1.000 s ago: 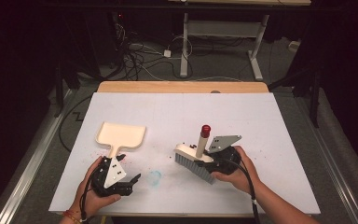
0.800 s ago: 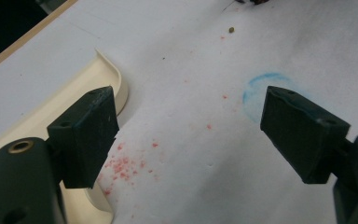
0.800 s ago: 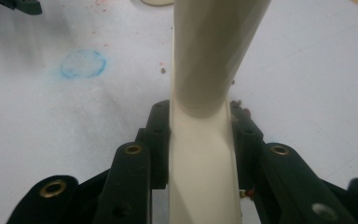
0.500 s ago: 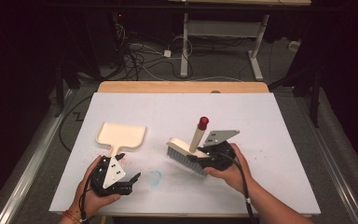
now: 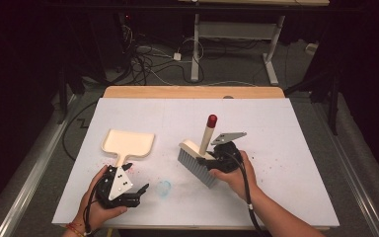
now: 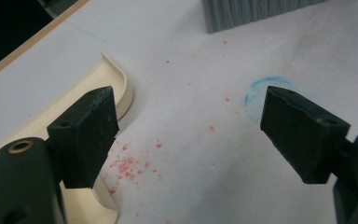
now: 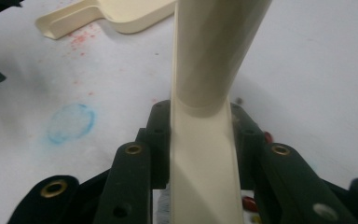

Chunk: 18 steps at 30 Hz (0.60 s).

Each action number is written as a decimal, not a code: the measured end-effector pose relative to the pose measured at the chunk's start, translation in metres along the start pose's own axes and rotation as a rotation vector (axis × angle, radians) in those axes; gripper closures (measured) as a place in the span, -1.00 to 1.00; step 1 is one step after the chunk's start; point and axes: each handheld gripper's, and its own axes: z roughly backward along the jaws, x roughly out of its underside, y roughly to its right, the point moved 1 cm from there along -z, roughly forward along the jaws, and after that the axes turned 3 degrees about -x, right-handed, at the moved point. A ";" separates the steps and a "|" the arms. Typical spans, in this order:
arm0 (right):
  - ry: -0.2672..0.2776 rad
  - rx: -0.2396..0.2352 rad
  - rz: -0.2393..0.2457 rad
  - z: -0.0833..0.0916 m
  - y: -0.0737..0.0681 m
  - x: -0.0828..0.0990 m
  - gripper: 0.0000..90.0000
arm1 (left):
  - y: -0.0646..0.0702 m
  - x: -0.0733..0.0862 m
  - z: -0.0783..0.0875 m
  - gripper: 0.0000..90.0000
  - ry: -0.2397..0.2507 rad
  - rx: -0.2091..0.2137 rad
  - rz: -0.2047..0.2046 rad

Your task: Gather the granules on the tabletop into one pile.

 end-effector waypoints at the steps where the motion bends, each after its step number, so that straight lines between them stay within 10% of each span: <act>1: 0.002 0.009 -0.005 0.003 0.003 0.002 0.50 | 0.000 0.000 0.000 -0.59 0.001 0.000 -0.001; 18: 0.084 0.035 0.037 0.053 0.006 0.001 0.50 | 0.002 -0.002 -0.004 -0.60 -0.007 0.017 -0.009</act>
